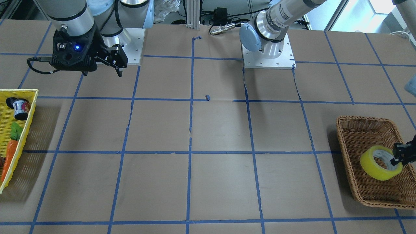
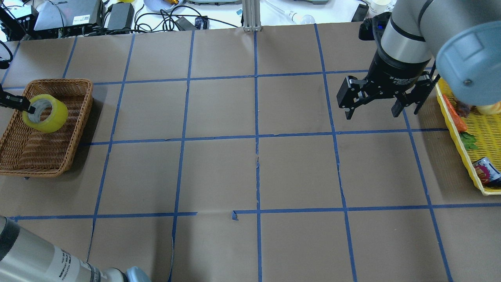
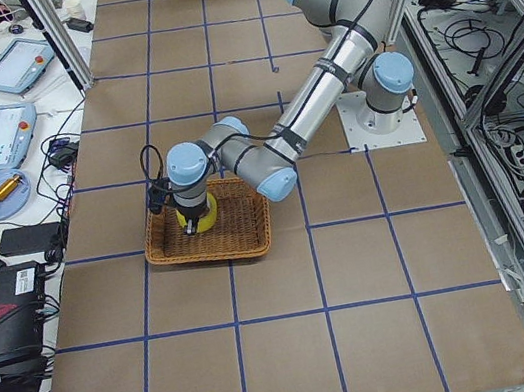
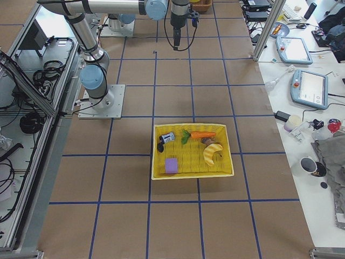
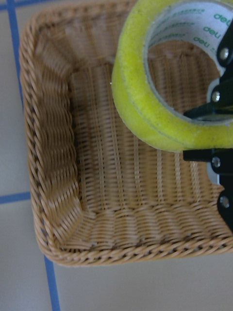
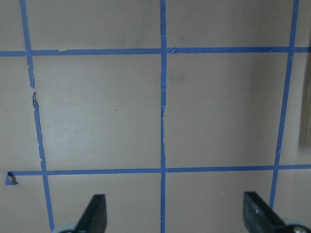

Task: Transfer tape with both arms
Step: 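Lower the tape into the basket and open the left gripper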

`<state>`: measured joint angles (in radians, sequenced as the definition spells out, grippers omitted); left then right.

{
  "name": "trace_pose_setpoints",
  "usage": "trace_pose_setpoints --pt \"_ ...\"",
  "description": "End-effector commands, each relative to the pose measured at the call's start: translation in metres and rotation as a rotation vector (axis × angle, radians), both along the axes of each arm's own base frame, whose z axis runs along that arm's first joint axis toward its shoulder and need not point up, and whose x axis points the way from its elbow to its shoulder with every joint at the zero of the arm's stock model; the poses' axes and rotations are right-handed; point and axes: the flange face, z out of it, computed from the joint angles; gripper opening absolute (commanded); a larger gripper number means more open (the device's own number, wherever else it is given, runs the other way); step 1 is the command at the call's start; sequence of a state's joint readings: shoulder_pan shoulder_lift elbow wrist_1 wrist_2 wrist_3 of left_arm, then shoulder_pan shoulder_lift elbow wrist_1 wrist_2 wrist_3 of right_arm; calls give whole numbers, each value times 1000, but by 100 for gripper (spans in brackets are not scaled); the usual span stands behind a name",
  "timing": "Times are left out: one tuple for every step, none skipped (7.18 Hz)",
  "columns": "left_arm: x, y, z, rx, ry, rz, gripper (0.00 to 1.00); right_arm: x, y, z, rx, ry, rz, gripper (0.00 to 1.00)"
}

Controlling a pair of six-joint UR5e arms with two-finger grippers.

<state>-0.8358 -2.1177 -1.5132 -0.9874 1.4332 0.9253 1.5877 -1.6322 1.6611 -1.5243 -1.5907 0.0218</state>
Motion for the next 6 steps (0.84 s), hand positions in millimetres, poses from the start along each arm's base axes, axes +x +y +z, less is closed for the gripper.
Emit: trace_pose_setpoints --pt "4 4 -30 26 28 6 0 0 -1 2 -5 3 1 100" --pt "0 8 -40 44 51 27 99 0 -1 2 -5 3 -1 100" --pt "-7 11 -42 51 55 23 100 -1 0 2 -6 8 -1 100" --pt "-34 7 -24 53 47 -10 100 -1 1 2 -7 14 1 100" --pt "-73 -6 16 56 37 -44 100 -1 0 3 -8 14 0 100" --pt "-124 -8 61 43 18 -64 100 -2 0 3 -8 17 0 100"
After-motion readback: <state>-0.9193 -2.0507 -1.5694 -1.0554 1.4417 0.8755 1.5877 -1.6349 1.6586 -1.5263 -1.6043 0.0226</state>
